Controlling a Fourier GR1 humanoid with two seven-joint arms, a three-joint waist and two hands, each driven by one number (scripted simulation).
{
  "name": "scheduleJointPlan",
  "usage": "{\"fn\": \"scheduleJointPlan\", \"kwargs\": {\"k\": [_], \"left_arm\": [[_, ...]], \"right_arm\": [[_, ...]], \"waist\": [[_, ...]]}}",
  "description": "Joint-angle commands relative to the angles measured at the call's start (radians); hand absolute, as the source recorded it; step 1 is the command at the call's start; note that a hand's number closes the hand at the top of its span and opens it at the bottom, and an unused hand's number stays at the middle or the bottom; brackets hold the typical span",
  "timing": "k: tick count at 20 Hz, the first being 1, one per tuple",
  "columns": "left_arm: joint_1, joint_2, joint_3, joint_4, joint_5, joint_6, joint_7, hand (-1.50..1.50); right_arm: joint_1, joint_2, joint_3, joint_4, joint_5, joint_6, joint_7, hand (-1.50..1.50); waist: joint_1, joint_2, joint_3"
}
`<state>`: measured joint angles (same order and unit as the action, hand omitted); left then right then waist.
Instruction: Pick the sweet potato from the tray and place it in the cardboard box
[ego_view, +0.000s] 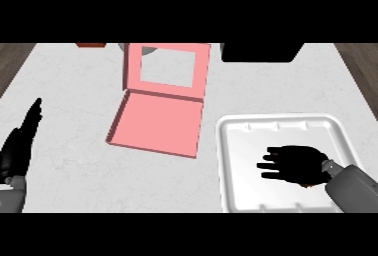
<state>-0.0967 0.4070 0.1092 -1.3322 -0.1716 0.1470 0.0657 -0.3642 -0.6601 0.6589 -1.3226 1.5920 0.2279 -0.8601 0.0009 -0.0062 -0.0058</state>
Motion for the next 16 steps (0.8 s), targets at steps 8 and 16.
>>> {"fn": "scheduleJointPlan", "kwargs": {"k": [8, 16], "left_arm": [[0.030, 0.000, 0.023, -0.038, -0.007, -0.026, -0.011, 0.00], [0.082, 0.020, 0.097, 0.023, 0.003, 0.029, 0.019, 0.00]], "right_arm": [[0.002, 0.129, -0.100, 0.122, 0.019, -0.305, -0.019, 1.50], [0.250, 0.377, -0.490, 0.084, -0.243, -0.114, 0.563, 1.50]], "waist": [[0.007, 0.006, 0.006], [-0.248, -0.053, 0.017]]}}
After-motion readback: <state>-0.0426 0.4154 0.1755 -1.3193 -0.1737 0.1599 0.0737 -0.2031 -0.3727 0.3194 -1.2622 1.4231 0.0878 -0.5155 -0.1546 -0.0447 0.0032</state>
